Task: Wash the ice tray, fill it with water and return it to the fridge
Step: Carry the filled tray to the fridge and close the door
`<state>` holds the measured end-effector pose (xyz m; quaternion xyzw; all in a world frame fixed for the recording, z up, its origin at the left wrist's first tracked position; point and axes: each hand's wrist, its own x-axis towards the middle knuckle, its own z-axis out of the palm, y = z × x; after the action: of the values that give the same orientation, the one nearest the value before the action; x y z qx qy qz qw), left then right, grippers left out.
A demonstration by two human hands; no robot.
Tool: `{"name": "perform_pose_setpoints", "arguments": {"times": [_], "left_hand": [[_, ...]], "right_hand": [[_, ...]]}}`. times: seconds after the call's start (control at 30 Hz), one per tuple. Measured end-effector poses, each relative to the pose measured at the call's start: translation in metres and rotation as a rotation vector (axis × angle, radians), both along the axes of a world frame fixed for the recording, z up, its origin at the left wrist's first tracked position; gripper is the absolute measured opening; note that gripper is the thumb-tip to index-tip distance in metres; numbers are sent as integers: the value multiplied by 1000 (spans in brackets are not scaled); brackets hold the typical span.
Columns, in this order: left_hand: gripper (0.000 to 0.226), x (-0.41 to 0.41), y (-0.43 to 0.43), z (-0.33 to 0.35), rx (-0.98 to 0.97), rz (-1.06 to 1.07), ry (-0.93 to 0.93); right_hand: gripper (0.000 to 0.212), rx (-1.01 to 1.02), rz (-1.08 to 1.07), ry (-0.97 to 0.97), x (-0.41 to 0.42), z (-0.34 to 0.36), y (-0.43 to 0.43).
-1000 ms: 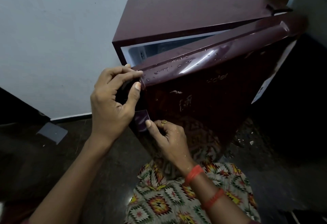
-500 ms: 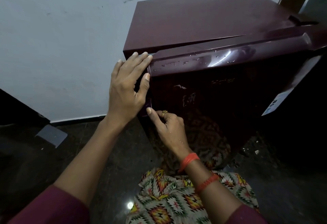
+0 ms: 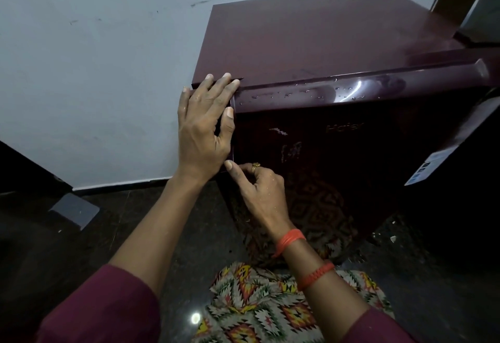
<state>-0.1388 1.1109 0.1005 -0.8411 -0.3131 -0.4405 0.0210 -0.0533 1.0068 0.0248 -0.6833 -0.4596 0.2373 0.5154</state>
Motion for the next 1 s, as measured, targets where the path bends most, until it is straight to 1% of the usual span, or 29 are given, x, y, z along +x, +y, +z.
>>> {"name": "perform_pose_setpoints", "arguments": {"times": [0.07, 0.13, 0.2, 0.23, 0.27, 0.37, 0.43, 0.5, 0.6, 0.7, 0.87, 1.0], "left_hand": [[42, -1, 0, 0, 5, 6, 2], [42, 0, -1, 0, 9, 10, 3], [42, 1, -2, -1, 19, 22, 7], [43, 1, -2, -1, 25, 31, 12], [43, 0, -2, -1, 26, 39, 19], [44, -1, -1, -1, 32, 54, 59], [45, -2, -1, -2, 44, 56, 88], [47, -3, -1, -3, 58, 69, 111], [48, -2, -2, -4, 63, 95, 122], [49, 0, -3, -6, 67, 105, 122], [49, 1, -2, -8, 67, 126, 115], [49, 2, -4, -9, 65, 130, 110]], "right_hand": [[39, 113, -103, -127, 1, 6, -3], [24, 313, -209, -271, 4, 17, -7], [13, 487, -259, -425, 8, 31, -9], [14, 533, -269, -506, 10, 40, -9], [20, 546, -271, -580, 13, 48, -8], [42, 455, -263, -759, 23, 66, 0], [49, 357, -254, -854, 31, 72, 6], [53, 271, -241, -907, 42, 73, 10], [56, 186, -253, -971, 63, 69, 9], [56, 159, -287, -1019, 82, 67, 2], [55, 91, -387, -1013, 120, 66, -17], [57, 36, -400, -1033, 137, 64, -32]]}}
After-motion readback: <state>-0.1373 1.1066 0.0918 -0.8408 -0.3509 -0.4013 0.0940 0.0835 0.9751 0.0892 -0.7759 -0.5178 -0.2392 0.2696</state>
